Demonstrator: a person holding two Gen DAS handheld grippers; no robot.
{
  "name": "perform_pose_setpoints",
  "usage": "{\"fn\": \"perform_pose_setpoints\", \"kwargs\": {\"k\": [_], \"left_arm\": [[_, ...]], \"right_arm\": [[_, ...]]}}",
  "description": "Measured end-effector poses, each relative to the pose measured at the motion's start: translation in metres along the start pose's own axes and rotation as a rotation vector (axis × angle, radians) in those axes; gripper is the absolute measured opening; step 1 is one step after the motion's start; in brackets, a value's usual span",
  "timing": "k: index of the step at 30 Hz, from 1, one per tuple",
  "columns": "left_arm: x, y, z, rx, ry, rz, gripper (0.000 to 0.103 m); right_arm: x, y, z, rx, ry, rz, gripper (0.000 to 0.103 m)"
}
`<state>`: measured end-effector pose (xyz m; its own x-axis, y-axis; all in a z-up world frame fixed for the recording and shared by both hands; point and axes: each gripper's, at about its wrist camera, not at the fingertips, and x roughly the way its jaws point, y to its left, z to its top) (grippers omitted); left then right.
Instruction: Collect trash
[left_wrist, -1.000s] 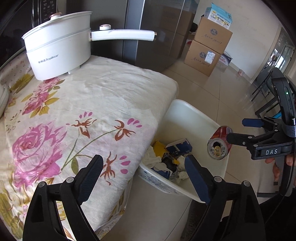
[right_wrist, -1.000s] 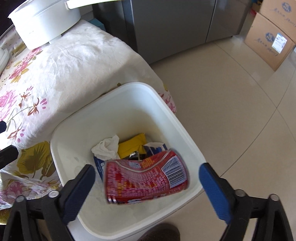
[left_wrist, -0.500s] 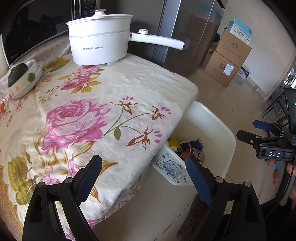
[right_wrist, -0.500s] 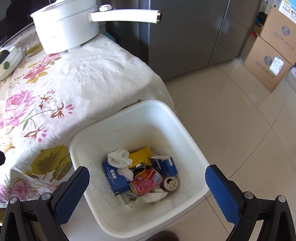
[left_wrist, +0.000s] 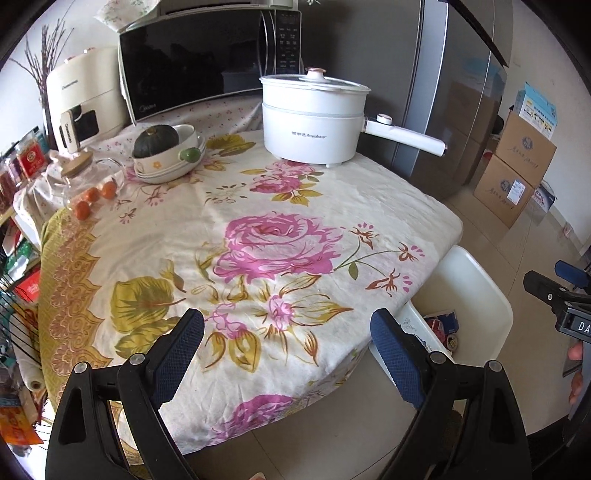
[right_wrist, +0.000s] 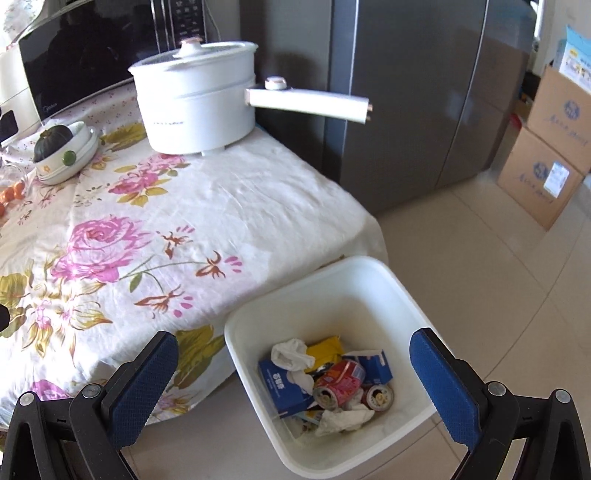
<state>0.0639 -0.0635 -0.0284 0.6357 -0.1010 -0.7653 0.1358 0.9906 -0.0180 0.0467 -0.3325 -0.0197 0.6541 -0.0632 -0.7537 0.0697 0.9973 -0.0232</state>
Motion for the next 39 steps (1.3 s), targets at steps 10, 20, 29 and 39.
{"fn": "perform_pose_setpoints", "kwargs": {"k": [10, 20, 29, 39], "left_arm": [[-0.045, -0.007, -0.035, -0.014, -0.082, 0.024, 0.093], [-0.062, -0.021, -0.042, -0.020, -0.180, 0.036, 0.093], [-0.064, -0.020, -0.042, -0.026, -0.192, 0.045, 0.093], [-0.063, -0.020, -0.043, -0.025, -0.190, 0.044, 0.093]], "right_arm": [[-0.047, 0.025, -0.033, 0.035, -0.116, -0.012, 0.103], [-0.058, 0.024, -0.035, 0.056, -0.181, -0.038, 0.103], [-0.060, 0.026, -0.037, 0.034, -0.191, -0.051, 0.103], [-0.057, 0.028, -0.039, 0.030, -0.177, -0.046, 0.103]]}}
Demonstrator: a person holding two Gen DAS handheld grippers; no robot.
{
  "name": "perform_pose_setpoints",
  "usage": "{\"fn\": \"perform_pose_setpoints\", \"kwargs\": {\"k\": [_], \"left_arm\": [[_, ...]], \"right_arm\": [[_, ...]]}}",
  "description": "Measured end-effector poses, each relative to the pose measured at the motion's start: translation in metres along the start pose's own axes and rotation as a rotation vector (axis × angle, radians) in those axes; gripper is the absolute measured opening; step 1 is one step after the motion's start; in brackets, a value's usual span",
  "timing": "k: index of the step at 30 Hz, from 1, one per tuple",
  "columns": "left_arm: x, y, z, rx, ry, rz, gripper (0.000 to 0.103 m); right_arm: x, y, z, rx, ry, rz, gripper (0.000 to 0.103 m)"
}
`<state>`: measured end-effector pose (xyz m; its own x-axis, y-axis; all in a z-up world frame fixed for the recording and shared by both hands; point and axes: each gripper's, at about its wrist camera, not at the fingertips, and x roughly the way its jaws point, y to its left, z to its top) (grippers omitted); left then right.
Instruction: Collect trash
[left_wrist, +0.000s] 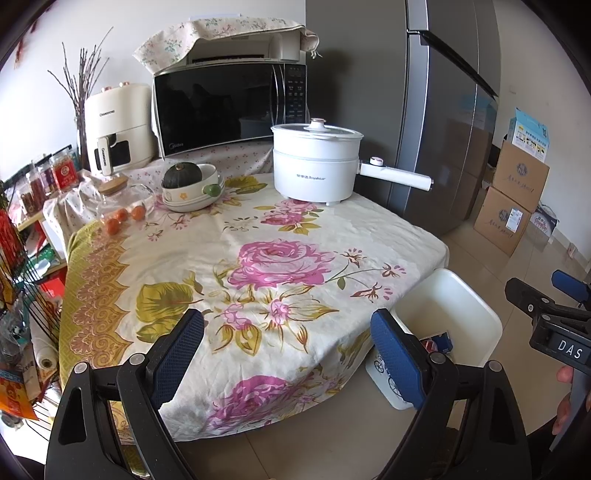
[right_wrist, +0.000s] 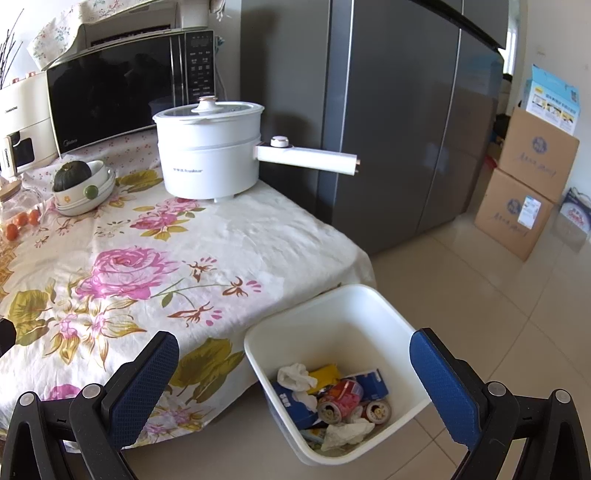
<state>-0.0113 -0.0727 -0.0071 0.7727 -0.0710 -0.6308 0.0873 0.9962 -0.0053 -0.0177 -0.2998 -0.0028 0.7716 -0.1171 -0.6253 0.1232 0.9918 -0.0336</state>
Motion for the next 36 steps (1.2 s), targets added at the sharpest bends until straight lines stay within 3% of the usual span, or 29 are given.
{"fn": "perform_pose_setpoints", "kwargs": {"k": [36], "left_arm": [[-0.0039, 0.0000, 0.0012, -0.007, -0.011, -0.004, 0.093]], "right_arm": [[-0.0012, -0.0047, 0.0000, 0.015, -0.004, 0.009, 0.103]]}}
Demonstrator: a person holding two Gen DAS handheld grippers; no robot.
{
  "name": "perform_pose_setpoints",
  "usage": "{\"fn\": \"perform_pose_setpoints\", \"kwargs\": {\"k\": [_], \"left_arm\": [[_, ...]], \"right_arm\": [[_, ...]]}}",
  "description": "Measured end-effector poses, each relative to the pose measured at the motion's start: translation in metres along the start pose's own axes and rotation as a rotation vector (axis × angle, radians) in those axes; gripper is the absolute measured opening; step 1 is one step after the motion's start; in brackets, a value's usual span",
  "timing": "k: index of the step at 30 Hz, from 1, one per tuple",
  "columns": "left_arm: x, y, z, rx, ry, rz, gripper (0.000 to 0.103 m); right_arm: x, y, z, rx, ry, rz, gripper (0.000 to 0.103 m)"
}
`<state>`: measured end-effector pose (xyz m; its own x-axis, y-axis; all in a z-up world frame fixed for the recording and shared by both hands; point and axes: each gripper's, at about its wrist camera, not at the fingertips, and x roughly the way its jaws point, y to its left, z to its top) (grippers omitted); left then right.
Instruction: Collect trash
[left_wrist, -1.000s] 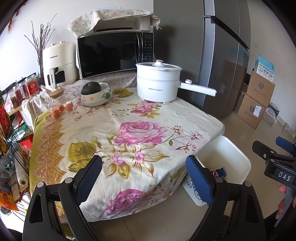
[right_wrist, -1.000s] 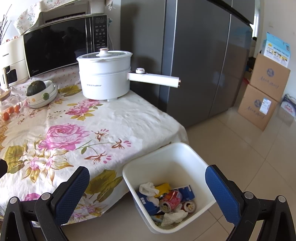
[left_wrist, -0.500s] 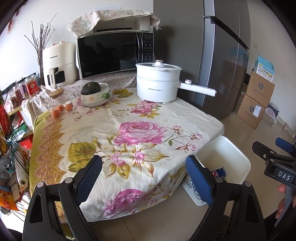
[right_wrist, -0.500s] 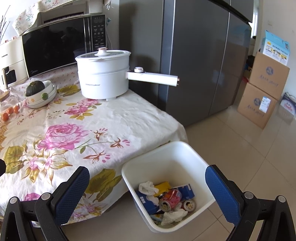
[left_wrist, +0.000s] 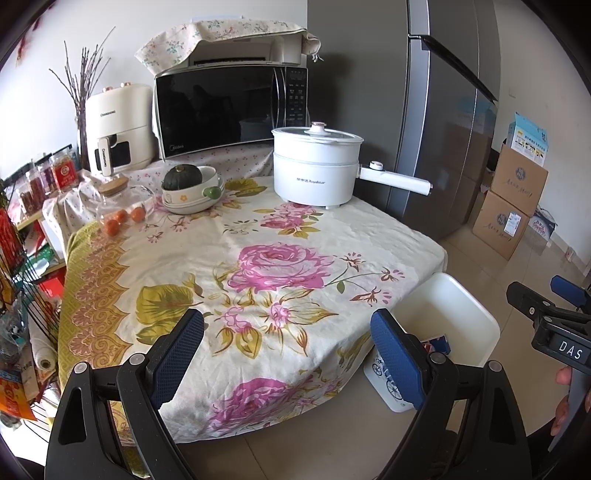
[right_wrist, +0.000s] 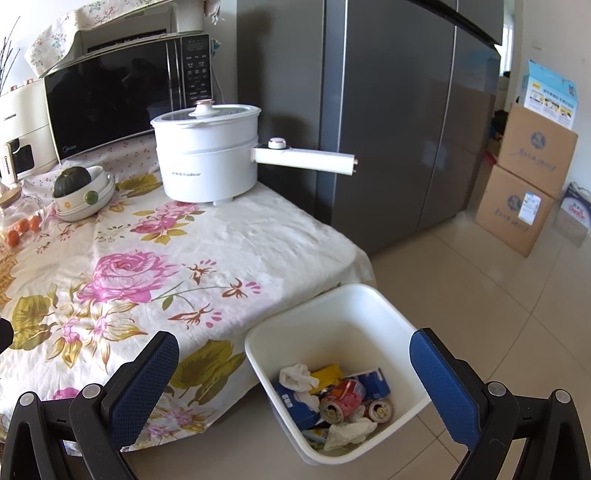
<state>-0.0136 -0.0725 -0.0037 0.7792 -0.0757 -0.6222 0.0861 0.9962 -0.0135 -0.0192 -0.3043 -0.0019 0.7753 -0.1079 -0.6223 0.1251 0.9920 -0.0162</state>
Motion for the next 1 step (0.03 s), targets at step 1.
{"fn": "perform_pose_setpoints", "kwargs": {"k": [1], "left_arm": [[0.0005, -0.0007, 0.0004, 0.001, -0.001, 0.002, 0.093]], "right_arm": [[0.0004, 0.0007, -0.0001, -0.003, 0.001, 0.000, 0.103]]}}
